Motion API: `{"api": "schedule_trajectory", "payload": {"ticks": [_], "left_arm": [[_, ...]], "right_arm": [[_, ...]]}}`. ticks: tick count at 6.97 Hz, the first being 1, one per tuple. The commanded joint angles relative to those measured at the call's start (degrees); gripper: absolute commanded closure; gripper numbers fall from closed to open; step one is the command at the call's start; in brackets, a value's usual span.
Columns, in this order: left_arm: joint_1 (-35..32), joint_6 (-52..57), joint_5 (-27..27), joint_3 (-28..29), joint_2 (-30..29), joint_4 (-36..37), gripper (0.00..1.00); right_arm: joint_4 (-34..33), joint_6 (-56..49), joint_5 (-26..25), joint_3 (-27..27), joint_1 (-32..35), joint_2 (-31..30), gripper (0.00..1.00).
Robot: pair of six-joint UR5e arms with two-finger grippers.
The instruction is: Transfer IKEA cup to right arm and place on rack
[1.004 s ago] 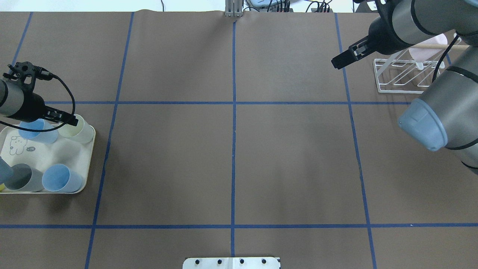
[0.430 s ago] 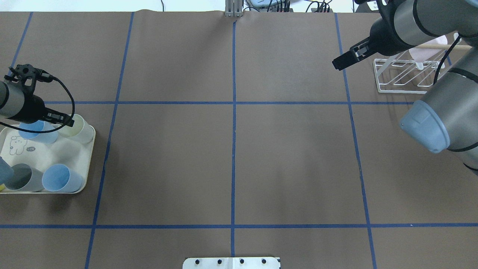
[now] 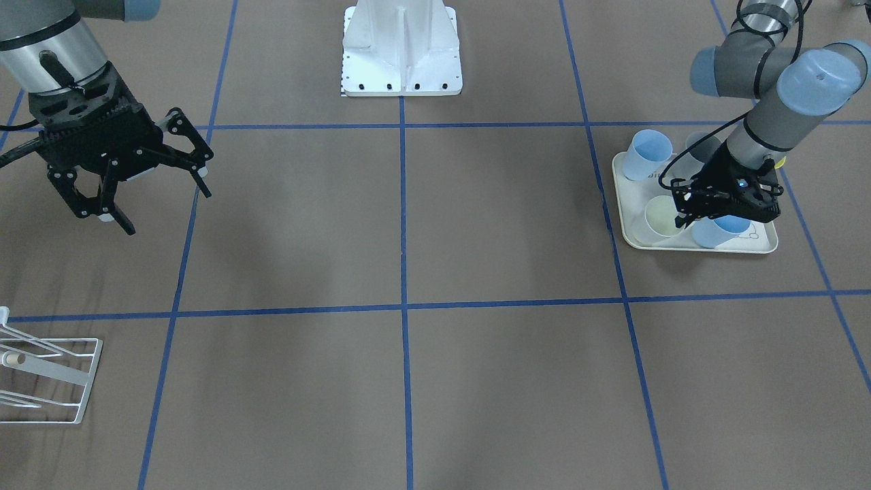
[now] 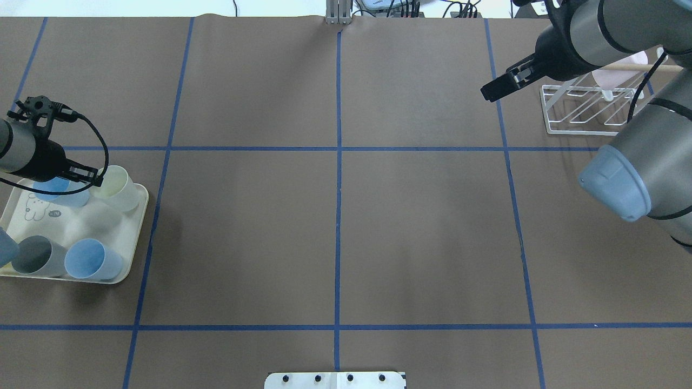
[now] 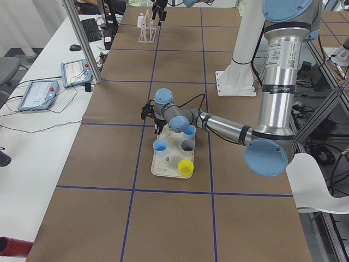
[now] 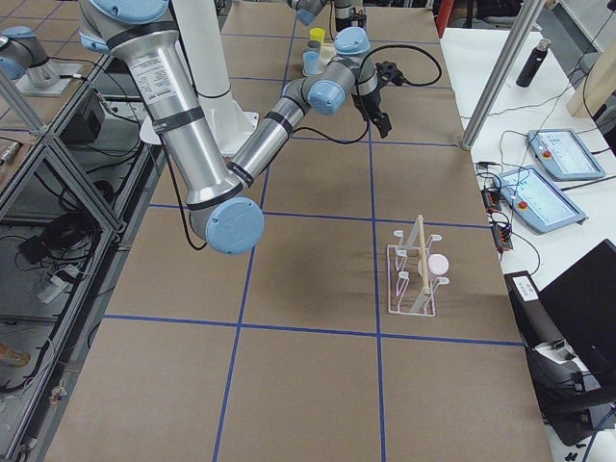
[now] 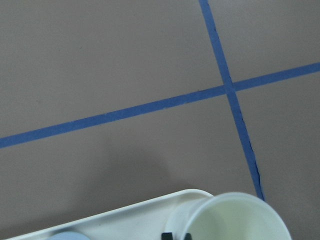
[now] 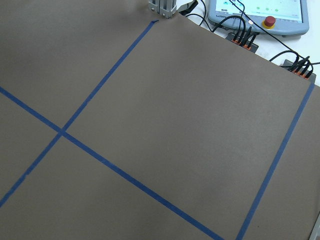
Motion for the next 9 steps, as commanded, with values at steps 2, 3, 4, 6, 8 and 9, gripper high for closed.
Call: {"api": "schedule_trajectory", "payload": {"ticks": [2, 3, 4, 6, 8, 9], "left_arm": [[-8.84, 0.33, -6.57, -2.08, 0.04, 0.72, 1.0], [-11.23, 0.07, -9.28, -3.83, -0.05, 0.8, 1.0], [-11.25, -4.63, -9.92, -7.07, -0.4, 1.68, 1.0], [-10.9, -30.12, -12.45, -12.26, -6.87, 1.07, 1.0], [-10.11, -49.23, -13.79, -15.18, -14.69, -0.77, 1.0], [-7.5, -58.81, -13.36, -15.54, -18.21, -1.91, 1.0]], "right_arm": [[0.69, -0.45, -0.51, -0.15, -0.35, 0.53, 0.01], [2.69, -0.28, -0.68, -0.32, -0.88, 0.71, 0.01], [9.5, 0.07, -0.86, -1.19, -1.49, -0.07, 0.02], [26.87, -0.01, -4.17, -6.53, -5.07, -0.43, 0.04], [33.56, 0.16, -7.1, -7.62, -9.57, 2.54, 0.01], [33.48, 0.17, -7.71, -7.7, -10.45, 3.43, 0.01]]}}
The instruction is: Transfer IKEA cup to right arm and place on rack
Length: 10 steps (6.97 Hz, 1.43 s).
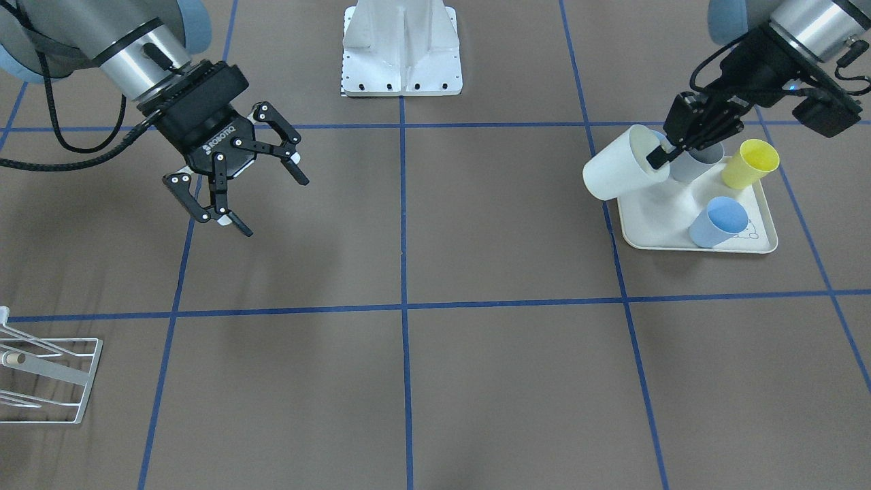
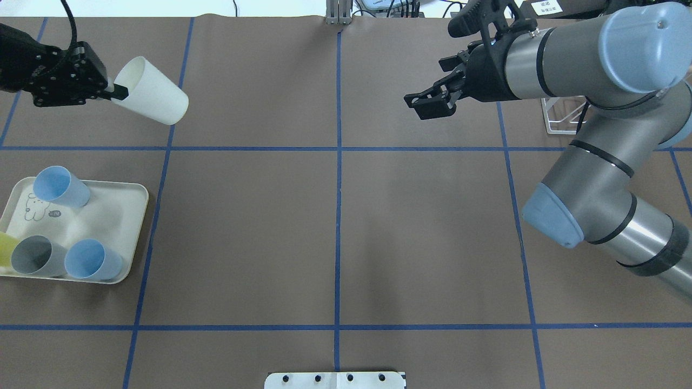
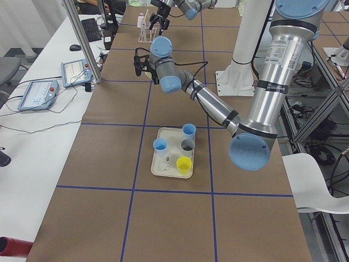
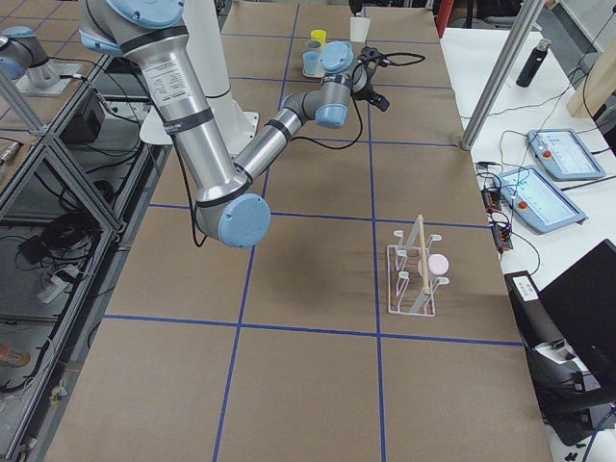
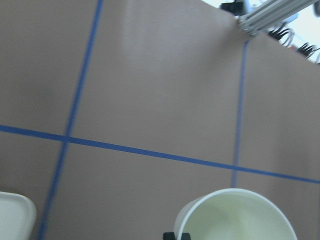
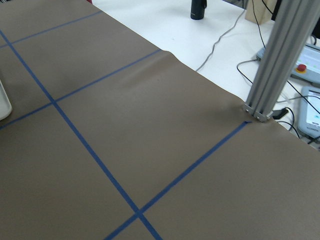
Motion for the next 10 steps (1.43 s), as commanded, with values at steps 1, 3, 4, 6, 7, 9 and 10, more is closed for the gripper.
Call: {"api": "schedule_trajectory", "payload": {"ticks": [1, 3, 4, 6, 7, 9, 10], "left_arm": [[6.84, -22.99, 0.62, -0.23, -6.92, -8.4, 1.0], [10.29, -26.79, 3.0, 0.3, -10.18, -11.9, 1.0], [11.53, -26.79, 3.09, 0.83, -11.85, -11.9, 1.0], [14.08, -26.62, 5.19, 1.18, -12.56, -12.42, 1.0], [14.53, -26.61, 5.46, 1.1, -12.56, -12.6, 1.0], [15.06, -26.53, 5.46, 1.36, -12.48, -12.6, 1.0], [15.15, -26.53, 5.55, 1.62, -12.56, -12.6, 1.0]], "right_arm": [[1.53, -0.73, -2.57, -0.48, -2.73, 2.53, 0.01], [15.85, -8.51, -6.78, -2.14, -7.9, 1.33, 0.02], [23.78, -12.21, -7.07, -4.59, -9.66, 0.88, 0.02], [26.84, -12.68, -7.16, -4.79, -13.53, 2.27, 0.01], [26.84, -14.6, -7.07, -4.53, -13.81, 2.19, 0.01], [26.93, -17.26, -7.07, -4.26, -14.69, 2.37, 0.01], [26.93, -17.34, -7.07, -3.83, -14.69, 2.46, 0.01]]}}
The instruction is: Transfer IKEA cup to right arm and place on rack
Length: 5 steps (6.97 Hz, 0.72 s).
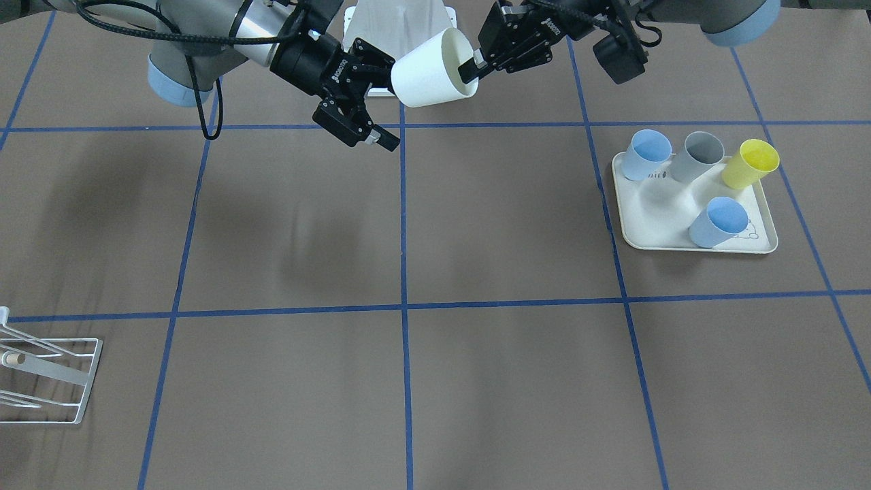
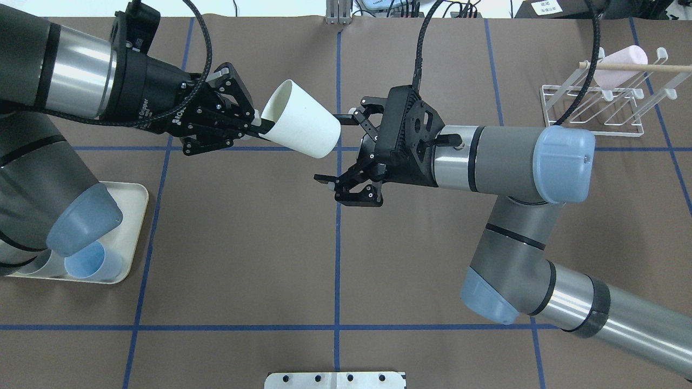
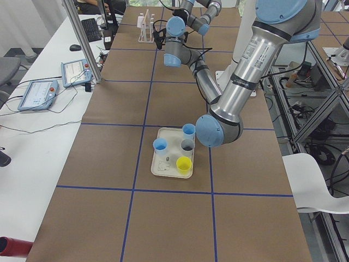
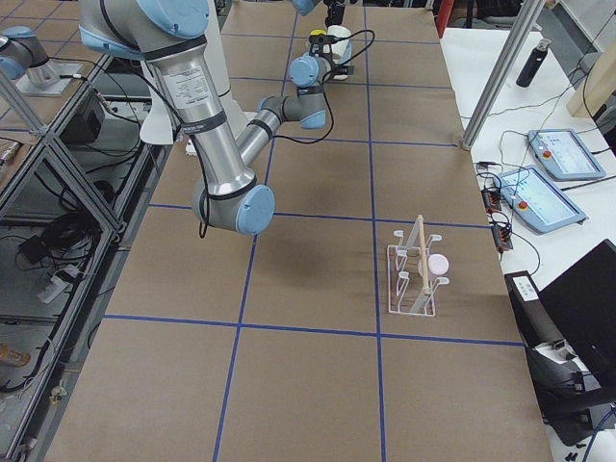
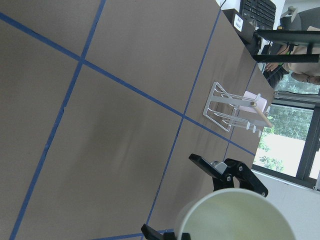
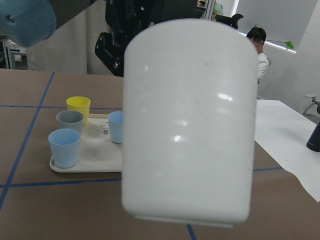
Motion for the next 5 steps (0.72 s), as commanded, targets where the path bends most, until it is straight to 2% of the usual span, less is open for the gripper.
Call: {"api": "schedule_trajectory", "payload": {"ticks": [1, 5], "left_arm": [[0.33, 0.03, 0.09, 0.26, 0.04, -0.01, 1.0], [0.85, 0.29, 1.75, 1.23, 0.04, -0.01, 1.0]], "right_arm": [[0.05, -0.43, 0.0, 0.84, -0.22, 0.1, 0.01], [0.05, -0.43, 0.0, 1.37, -0.4, 0.27, 0.01]]}}
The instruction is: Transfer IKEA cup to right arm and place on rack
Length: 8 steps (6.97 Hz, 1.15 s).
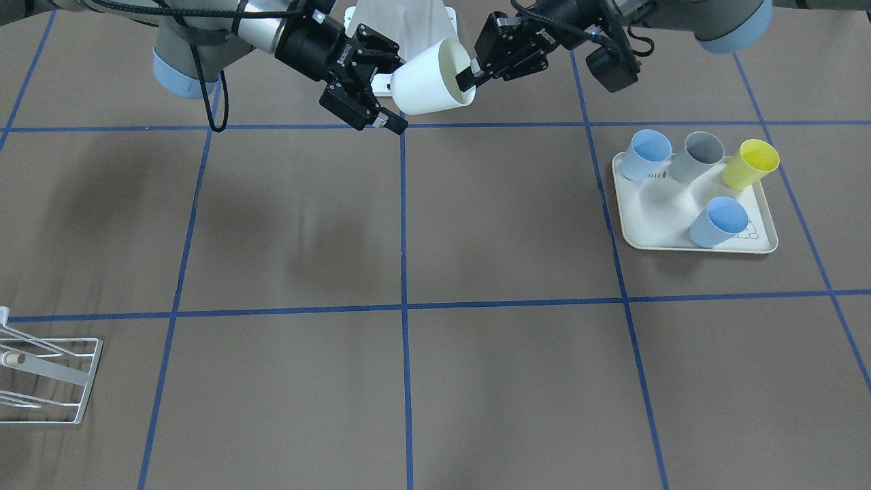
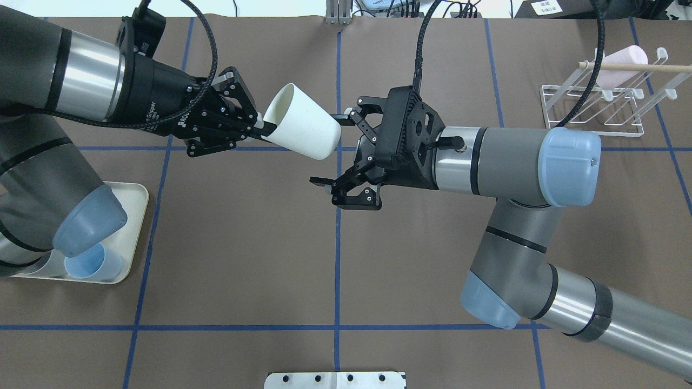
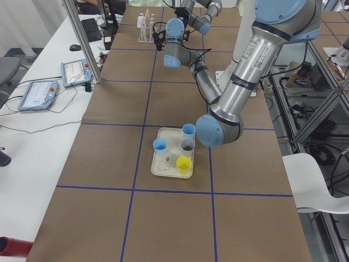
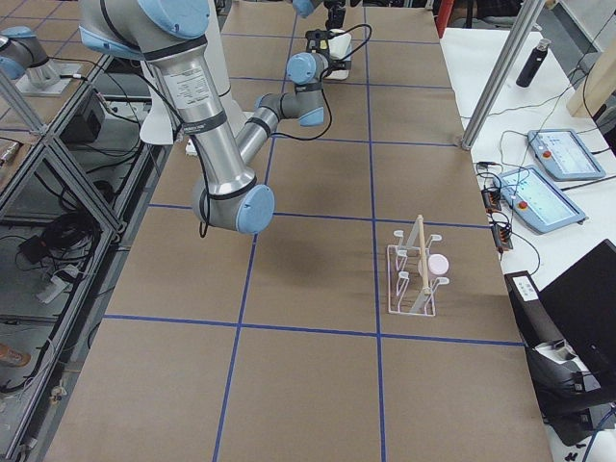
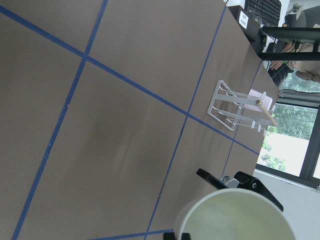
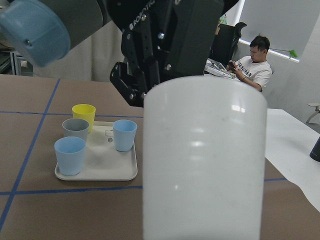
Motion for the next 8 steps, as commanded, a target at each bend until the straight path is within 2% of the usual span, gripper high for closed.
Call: {"api": "schedule_trajectory", "payload": {"ticks": [1, 3, 4, 6, 7, 8], "left_arm": [[0.98, 0.04, 1.52, 0.42, -0.08, -0.05, 1.0], [1.08, 0.04, 1.53, 0.42, -0.09, -0.05, 1.0], [1.08, 0.04, 1.53, 0.33, -0.09, -0.05, 1.0], [1.08, 0.13, 1.53, 0.42, -0.26, -0.05, 1.0], [1.08, 0.13, 1.53, 0.42, -0.44, -0.05, 0.89], [1.08, 0.13, 1.62, 0.42, -0.44, -0.14, 0.27]], "right_arm": [[0.0, 0.0, 0.0, 0.65, -0.25, 0.11, 0.01], [0.0, 0.0, -0.09, 0.65, -0.42, 0.11, 0.02], [-0.09, 0.0, 0.0, 0.83, -0.51, 0.03, 0.1], [-0.18, 0.0, -0.17, 0.83, -0.42, -0.24, 0.52], [-0.18, 0.0, -0.09, 0.92, -0.25, -0.76, 0.6], [-0.18, -0.09, 0.0, 0.83, -0.25, -0.85, 0.65]]}}
